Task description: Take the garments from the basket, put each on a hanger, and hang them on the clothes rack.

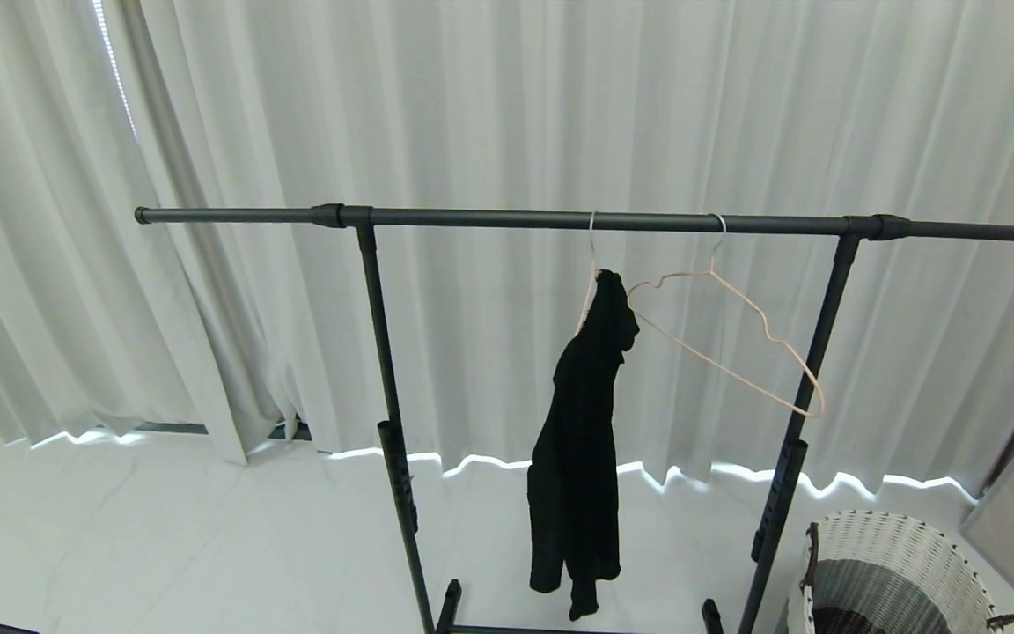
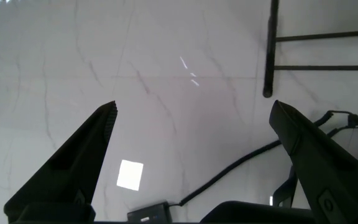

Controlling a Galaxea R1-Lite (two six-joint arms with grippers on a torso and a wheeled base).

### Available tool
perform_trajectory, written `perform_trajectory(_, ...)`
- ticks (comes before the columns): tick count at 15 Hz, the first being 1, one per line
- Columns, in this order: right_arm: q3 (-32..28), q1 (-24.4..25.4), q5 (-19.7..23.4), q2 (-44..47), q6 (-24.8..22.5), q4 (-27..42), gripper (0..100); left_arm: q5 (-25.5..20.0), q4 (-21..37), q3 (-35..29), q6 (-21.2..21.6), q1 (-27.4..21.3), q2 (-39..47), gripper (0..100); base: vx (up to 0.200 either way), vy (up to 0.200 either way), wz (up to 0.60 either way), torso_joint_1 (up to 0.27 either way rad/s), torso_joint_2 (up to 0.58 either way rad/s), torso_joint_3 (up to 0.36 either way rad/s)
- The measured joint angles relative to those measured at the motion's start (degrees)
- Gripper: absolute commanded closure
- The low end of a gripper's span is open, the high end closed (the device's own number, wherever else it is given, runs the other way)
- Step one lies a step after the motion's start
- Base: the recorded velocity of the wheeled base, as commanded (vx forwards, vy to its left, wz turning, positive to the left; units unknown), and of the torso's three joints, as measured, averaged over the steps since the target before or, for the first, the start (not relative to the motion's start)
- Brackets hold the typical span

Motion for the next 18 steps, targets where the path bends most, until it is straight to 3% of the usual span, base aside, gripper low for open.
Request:
perform_trajectory(10,0.0,0.0,-0.1,-0.8,0.1,0.0,0,0.0,0.0,0.0,-0.1,-0.5,0.4,0,0.000,-0.200,0.00,0.003,0.00,0.003)
perform_trajectory(18,0.0,0.0,0.0,-1.2,0.0,0.0,0,0.0,0.0,0.0,-0.1,-0.6,0.2,0,0.000,0.000,0.00,0.000,0.00,0.000)
